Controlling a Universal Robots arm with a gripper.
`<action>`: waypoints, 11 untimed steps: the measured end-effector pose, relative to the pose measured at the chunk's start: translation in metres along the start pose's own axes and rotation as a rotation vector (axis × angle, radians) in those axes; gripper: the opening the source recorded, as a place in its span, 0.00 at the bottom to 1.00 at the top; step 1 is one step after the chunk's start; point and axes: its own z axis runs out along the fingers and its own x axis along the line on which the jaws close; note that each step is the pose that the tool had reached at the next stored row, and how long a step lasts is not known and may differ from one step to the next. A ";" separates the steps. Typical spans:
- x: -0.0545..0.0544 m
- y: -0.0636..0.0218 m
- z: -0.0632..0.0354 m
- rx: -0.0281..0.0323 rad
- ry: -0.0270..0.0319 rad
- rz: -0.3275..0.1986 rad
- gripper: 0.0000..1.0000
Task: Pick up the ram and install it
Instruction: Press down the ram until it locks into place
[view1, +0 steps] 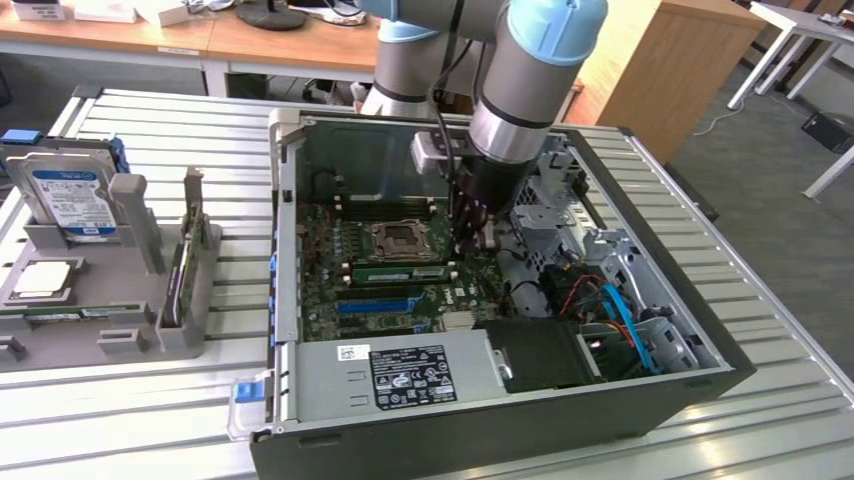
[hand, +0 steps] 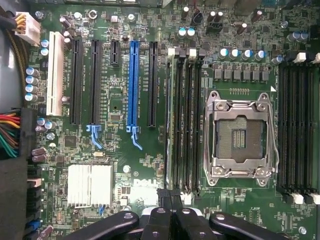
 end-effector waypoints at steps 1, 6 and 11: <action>0.000 0.0000 0.0009 0.0000 0.0000 0.000 0.11; 0.000 -0.0002 0.0056 0.0000 0.0000 0.000 0.11; 0.000 -0.0003 0.0101 0.0000 0.0000 0.000 0.11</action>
